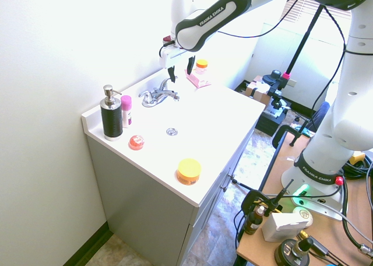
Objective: Turn off the cold water
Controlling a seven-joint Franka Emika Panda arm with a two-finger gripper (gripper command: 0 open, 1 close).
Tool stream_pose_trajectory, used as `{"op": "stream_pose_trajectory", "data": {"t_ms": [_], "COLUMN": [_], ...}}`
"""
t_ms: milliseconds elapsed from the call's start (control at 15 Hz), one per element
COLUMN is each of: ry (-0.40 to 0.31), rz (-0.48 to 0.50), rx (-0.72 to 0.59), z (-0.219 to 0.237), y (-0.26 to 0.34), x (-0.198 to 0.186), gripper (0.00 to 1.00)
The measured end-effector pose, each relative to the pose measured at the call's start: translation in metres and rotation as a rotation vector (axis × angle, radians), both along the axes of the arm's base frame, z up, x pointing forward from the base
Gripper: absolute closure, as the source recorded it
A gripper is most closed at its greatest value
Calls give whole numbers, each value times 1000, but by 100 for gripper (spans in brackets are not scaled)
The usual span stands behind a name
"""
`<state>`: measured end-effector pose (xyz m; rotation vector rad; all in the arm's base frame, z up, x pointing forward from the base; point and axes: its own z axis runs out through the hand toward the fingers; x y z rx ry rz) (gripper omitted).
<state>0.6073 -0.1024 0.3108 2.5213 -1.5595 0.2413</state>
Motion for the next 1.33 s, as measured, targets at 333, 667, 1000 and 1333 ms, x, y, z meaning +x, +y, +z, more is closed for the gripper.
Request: {"op": "stream_pose_trajectory", "data": {"t_ms": [333, 667, 1000, 1333], "ry": [1, -5, 13, 29], "rz": [0, 0, 57, 119], "rx": [-22, -23, 67, 156], "z": [3, 11, 48, 75], "y": [2, 8, 56, 104], "x": [8, 8, -20, -57], "gripper": [0, 0, 0, 0]}}
